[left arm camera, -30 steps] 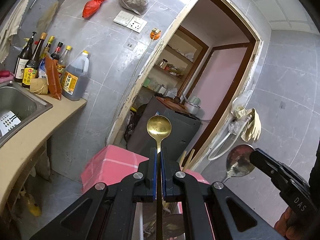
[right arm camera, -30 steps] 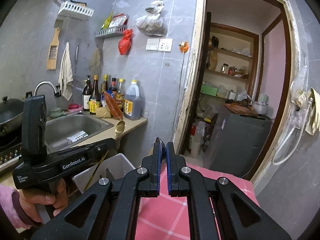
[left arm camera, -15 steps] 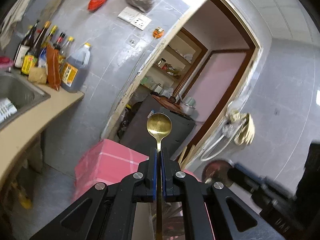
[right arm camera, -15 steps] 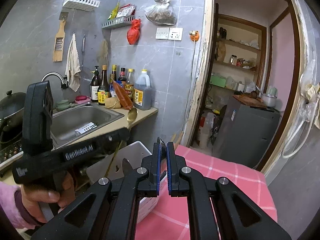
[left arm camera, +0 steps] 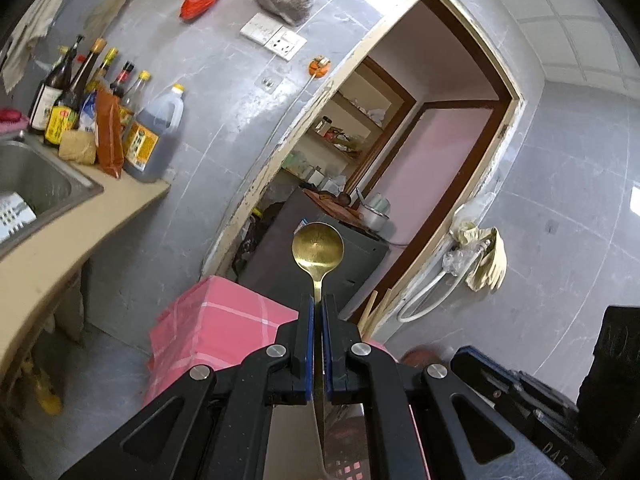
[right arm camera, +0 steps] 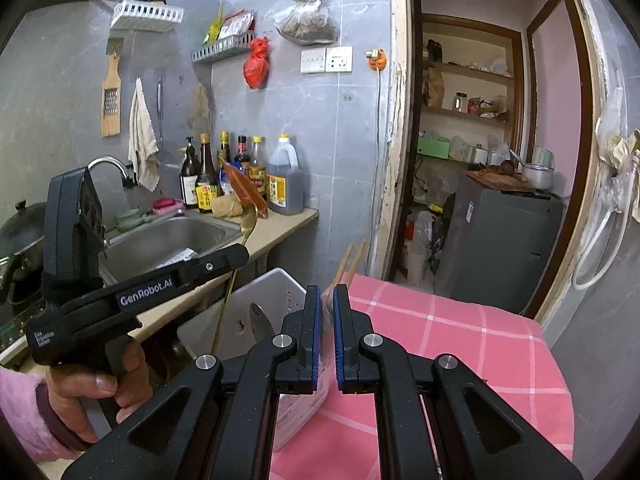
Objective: Organize utensils
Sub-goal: 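Carry the gold spoon and can opener into the caddy and open both tools, then withdraw both tools from the caddy back over the peeler and knife, then lower the left tool onto the peeler handle and close it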
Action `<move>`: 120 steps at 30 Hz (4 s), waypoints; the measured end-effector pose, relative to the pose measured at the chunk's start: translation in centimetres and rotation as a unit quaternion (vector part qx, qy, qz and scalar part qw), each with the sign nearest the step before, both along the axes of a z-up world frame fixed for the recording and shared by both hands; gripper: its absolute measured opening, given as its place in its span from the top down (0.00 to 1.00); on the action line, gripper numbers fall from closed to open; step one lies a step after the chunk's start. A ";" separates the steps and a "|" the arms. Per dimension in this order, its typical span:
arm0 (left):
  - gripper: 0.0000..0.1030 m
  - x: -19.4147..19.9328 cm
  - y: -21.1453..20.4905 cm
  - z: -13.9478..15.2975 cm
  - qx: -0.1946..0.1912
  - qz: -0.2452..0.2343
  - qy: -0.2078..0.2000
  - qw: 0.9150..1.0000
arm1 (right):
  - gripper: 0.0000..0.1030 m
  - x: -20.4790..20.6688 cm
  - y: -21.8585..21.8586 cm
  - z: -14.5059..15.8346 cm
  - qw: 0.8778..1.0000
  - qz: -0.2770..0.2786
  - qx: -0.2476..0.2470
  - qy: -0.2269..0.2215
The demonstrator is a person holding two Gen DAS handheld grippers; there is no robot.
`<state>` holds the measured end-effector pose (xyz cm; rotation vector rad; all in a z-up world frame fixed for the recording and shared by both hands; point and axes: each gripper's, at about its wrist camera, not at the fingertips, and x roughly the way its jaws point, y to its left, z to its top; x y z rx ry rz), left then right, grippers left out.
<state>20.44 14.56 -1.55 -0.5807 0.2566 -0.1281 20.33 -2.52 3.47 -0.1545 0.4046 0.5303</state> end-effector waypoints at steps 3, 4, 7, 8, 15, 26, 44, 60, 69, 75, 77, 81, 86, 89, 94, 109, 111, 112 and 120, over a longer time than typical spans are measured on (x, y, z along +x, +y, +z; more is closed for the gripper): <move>0.96 -0.6 -0.2 0.6 0.017 0.000 -0.004 1.000 | 0.94 0.0 0.0 0.0 1.000 0.002 0.003 0.004; 0.96 -0.8 -0.4 0.9 0.026 -0.002 -0.005 1.000 | 0.94 0.1 0.0 0.0 1.000 0.002 0.004 0.007; 0.96 -1.2 -1.0 1.6 0.051 -0.006 -0.002 0.999 | 0.94 0.1 -0.5 -0.1 1.000 -0.004 0.010 0.013; 0.96 -1.3 -1.2 1.8 0.061 -0.007 0.000 0.998 | 0.93 0.1 -0.7 -0.1 1.000 -0.007 0.014 0.017; 0.96 -2.3 -3.4 2.8 0.144 0.005 0.006 0.990 | 0.76 0.5 -3.2 -0.4 0.997 -0.033 0.049 0.041; 0.96 -2.5 -5.0 1.0 0.163 0.010 0.070 0.984 | 0.61 -0.1 -6.4 -0.6 0.996 -0.043 0.062 0.048; 0.60 -4.3 -9.3 4.4 0.178 0.017 0.075 0.981 | 0.29 -2.1 -12.7 1.1 0.990 -0.093 0.101 0.001; 0.01 -4.2 -16.5 5.5 0.204 0.049 0.035 0.977 | 0.01 -2.0 -22.6 -0.8 0.979 -0.170 0.100 -0.048; 0.01 -2.3 -20.6 2.5 0.226 0.024 0.051 0.972 | 0.01 -0.5 -26.3 -4.5 0.979 -0.184 0.091 -0.004; 0.01 0.1 -21.9 -0.8 0.219 -0.002 0.090 0.972 | 0.01 1.1 -27.5 -8.5 0.980 -0.168 0.081 0.066; 0.01 1.1 -22.0 -2.0 0.213 -0.017 0.109 0.971 | 0.01 1.6 -27.8 -10.1 0.979 -0.160 0.083 0.095; 0.01 3.2 -21.9 -4.4 0.196 -0.050 0.148 0.968 | 0.02 2.6 -28.0 -13.0 0.974 -0.149 0.085 0.145; 0.15 5.5 -22.1 -7.0 0.173 -0.075 0.185 0.965 | 0.22 3.7 -27.6 -15.7 0.970 -0.127 0.091 0.188; 0.27 7.1 -22.1 -8.5 0.157 -0.094 0.212 0.960 | 0.31 4.2 -27.2 -17.0 0.967 -0.114 0.097 0.208; 0.42 9.1 -22.4 -10.6 0.143 -0.128 0.241 0.951 | 0.44 4.7 -26.2 -18.6 0.963 -0.105 0.100 0.228; 0.62 13.2 -24.8 -12.1 0.198 -0.172 0.294 0.919 | 0.46 5.2 -24.4 -19.0 0.961 -0.110 0.092 0.235; 0.65 13.6 -25.4 -11.9 0.222 -0.180 0.299 0.911 | 0.46 5.2 -24.4 -19.1 0.961 -0.111 0.090 0.236; 0.71 13.7 -25.5 -11.9 0.217 -0.188 0.303 0.909 | 0.46 5.2 -24.2 -19.1 0.961 -0.112 0.087 0.237; 0.82 12.8 -24.0 -11.6 0.189 -0.182 0.322 0.910 | 0.46 5.4 -22.9 -18.7 0.959 -0.109 0.077 0.249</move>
